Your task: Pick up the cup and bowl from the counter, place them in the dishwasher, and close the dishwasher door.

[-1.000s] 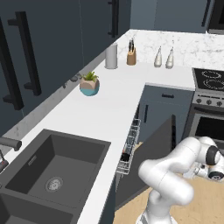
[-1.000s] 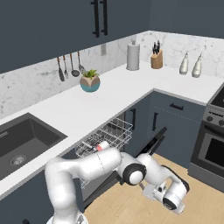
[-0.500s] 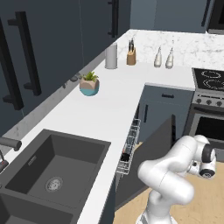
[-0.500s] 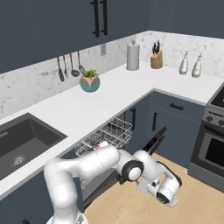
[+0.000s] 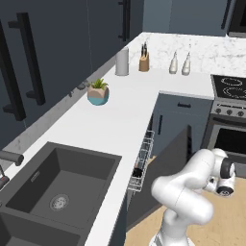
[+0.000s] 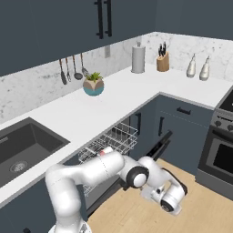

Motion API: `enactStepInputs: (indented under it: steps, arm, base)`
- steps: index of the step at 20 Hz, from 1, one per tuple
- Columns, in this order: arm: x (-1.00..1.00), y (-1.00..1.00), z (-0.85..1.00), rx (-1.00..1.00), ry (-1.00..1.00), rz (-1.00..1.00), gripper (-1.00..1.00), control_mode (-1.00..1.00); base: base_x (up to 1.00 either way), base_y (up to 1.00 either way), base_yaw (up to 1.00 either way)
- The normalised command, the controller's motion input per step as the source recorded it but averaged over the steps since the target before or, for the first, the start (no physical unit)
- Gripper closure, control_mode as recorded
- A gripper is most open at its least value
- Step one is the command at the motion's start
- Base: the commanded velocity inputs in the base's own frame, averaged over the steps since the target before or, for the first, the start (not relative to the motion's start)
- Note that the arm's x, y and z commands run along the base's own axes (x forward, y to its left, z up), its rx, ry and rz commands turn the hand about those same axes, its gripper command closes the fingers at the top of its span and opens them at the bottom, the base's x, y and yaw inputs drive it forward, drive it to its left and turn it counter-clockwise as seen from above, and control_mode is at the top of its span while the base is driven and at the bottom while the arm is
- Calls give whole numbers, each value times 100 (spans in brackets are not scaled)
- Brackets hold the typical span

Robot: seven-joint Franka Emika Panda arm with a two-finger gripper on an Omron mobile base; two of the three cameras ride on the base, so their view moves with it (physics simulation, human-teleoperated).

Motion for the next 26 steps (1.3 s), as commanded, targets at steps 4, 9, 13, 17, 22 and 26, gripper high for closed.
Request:
enactStepInputs:
  steps: [4, 9, 13, 17, 22, 26]
  arm:
    - [55, 100, 24, 0, 0, 0, -100, -100]
    - [61, 100, 51, -7, -2, 0, -100, -100]
    - [73, 100, 70, -20, -4, 0, -100, -100]
    - [83, 100, 64, -25, -1, 0, -100, -100]
    - [80, 100, 37, -24, 0, 0, -100, -100]
    - [71, 100, 9, -21, 2, 0, -100, -100]
  base:
    - [0, 0, 0]
    - [0, 0, 0]
    - [0, 0, 0]
    - [0, 0, 0]
    - [0, 0, 0]
    - [0, 0, 0]
